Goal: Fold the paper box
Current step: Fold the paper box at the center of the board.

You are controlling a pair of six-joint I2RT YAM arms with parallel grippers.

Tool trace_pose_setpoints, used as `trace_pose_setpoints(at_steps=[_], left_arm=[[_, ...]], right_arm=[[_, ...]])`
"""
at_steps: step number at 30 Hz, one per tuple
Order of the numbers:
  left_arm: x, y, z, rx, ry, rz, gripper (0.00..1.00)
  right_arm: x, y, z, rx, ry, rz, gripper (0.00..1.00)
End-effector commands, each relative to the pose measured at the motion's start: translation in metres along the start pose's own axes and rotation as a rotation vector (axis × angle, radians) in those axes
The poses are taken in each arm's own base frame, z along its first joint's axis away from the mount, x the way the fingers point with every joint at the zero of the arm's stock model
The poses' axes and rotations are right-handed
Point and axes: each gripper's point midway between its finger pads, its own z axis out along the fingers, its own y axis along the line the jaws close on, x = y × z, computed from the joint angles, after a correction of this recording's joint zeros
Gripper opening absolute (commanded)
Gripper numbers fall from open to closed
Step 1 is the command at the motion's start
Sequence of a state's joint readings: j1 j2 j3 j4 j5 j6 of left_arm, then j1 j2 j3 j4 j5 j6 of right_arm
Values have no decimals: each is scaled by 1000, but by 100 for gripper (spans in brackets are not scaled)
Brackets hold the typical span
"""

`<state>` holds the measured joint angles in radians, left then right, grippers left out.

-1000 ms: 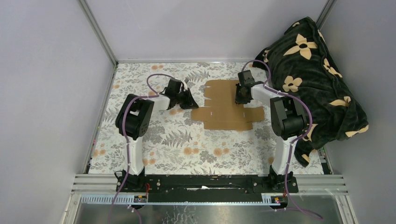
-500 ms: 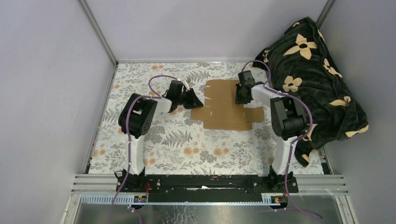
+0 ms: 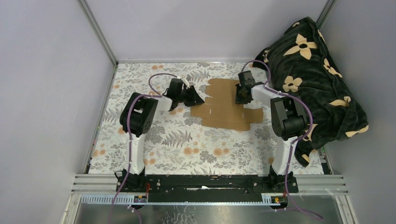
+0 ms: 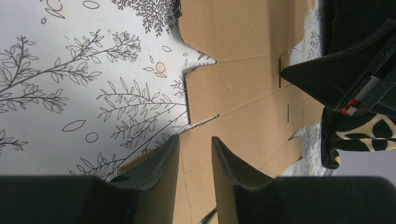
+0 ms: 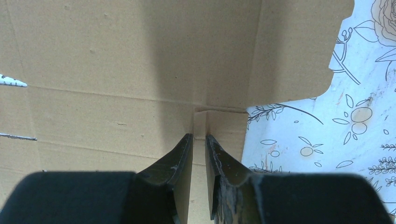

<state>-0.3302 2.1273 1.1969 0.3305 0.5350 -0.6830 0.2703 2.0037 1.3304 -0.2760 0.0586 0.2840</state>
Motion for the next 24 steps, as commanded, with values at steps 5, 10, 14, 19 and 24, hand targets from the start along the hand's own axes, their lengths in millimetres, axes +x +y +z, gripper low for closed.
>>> trace_pose_setpoints(at_steps=[5, 10, 14, 19, 24], left_arm=[[-30, -25, -11, 73, -83, 72, 42], [-32, -28, -12, 77, -94, 79, 45], [-36, -29, -12, 73, -103, 90, 46], [-38, -18, -9, 13, -97, 105, 46], [-33, -3, -8, -40, -89, 121, 46]], right_arm=[[67, -27, 5, 81, 227, -47, 25], [66, -27, 4, 81, 227, -56, 24], [67, -28, 3, 81, 228, -65, 24], [71, -25, 1, 67, 231, -82, 24], [76, -16, 0, 50, 230, -115, 24]])
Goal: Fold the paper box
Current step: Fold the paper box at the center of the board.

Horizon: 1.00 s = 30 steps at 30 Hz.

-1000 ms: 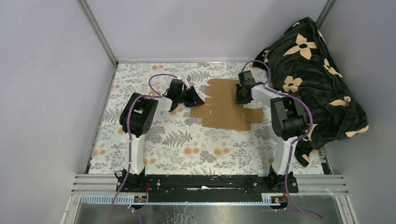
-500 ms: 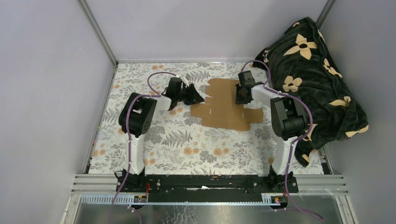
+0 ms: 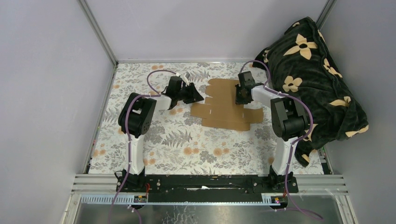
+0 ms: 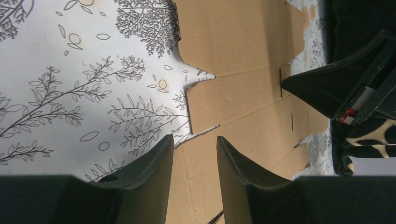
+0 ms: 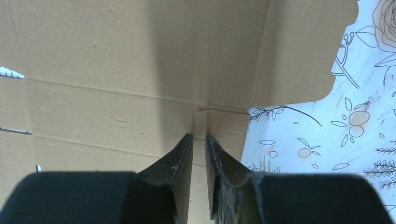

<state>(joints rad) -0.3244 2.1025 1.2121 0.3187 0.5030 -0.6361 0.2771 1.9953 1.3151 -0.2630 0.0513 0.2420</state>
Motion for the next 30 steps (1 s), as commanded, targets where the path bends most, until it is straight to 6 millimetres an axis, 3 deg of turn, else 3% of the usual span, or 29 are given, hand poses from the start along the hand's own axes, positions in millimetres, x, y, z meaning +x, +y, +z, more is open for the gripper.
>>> trace_pose_setpoints(at_steps=[1, 24, 30], left_arm=[[-14, 4, -2, -29, -42, 61, 46], [22, 25, 14, -40, 18, 50, 46], [33, 33, 19, -108, 58, 93, 41]], right_arm=[[75, -13, 0, 54, 234, -74, 24], [92, 10, 1, 27, 248, -165, 25], [93, 12, 2, 27, 249, -169, 25]])
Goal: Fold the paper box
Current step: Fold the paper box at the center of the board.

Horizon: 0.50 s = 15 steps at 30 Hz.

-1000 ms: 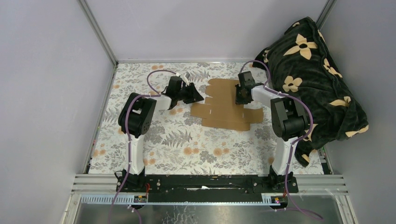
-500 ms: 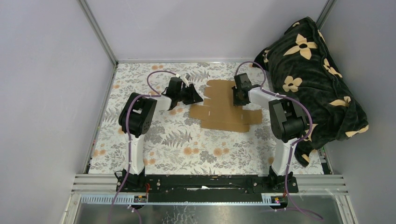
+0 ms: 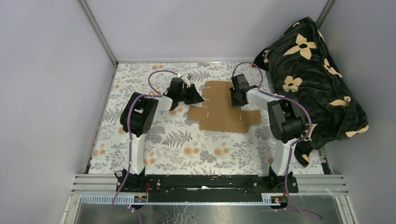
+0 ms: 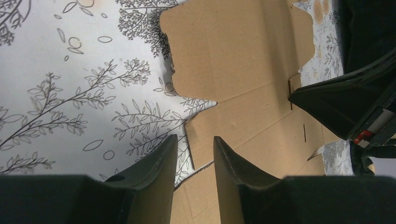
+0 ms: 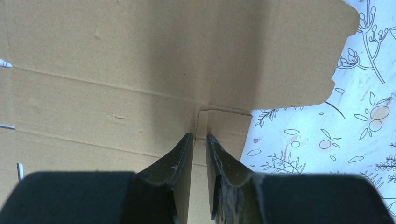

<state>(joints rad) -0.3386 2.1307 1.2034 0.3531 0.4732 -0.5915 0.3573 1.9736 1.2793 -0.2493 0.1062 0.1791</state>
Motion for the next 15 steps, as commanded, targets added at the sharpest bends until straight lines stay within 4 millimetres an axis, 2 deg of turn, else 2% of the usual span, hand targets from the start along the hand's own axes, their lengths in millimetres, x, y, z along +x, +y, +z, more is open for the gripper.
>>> trace_pose_setpoints(at_steps=[1, 5, 9, 15], left_arm=[[28, 24, 11, -101, 73, 51, 40], [33, 29, 6, -145, 87, 61, 35], [40, 31, 1, -173, 110, 73, 34], [44, 20, 1, -139, 128, 68, 34]], right_arm=[[80, 3, 5, -4, 258, -41, 25], [80, 3, 6, -1, 257, -43, 25], [80, 3, 7, -3, 259, -39, 25], [81, 5, 8, -12, 261, -31, 25]])
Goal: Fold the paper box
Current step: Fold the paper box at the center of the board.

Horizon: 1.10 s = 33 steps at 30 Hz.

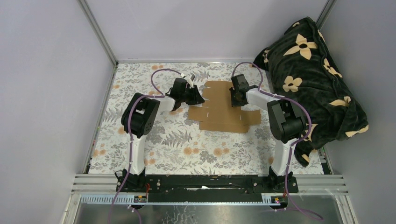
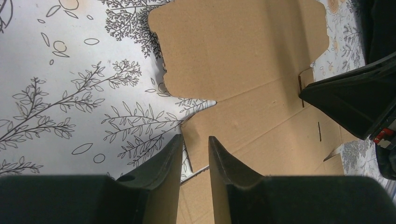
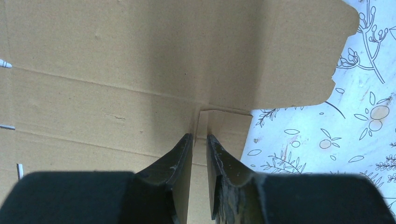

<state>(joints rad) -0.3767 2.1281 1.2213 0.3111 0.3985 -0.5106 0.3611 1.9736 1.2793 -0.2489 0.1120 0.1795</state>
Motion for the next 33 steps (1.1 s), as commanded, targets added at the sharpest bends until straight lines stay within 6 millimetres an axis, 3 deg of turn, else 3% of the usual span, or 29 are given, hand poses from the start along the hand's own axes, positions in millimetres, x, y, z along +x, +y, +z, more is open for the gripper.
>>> trace_pose_setpoints(at_steps=[1, 16, 33], left_arm=[[41, 14, -5, -75, 131, -19, 34], [35, -11, -13, 5, 121, -41, 34], [0, -43, -22, 81, 51, -52, 34]], right_arm=[[82, 5, 9, -15, 265, -28, 25], [86, 6, 11, -21, 272, -18, 25], [90, 7, 13, -26, 281, -11, 25]])
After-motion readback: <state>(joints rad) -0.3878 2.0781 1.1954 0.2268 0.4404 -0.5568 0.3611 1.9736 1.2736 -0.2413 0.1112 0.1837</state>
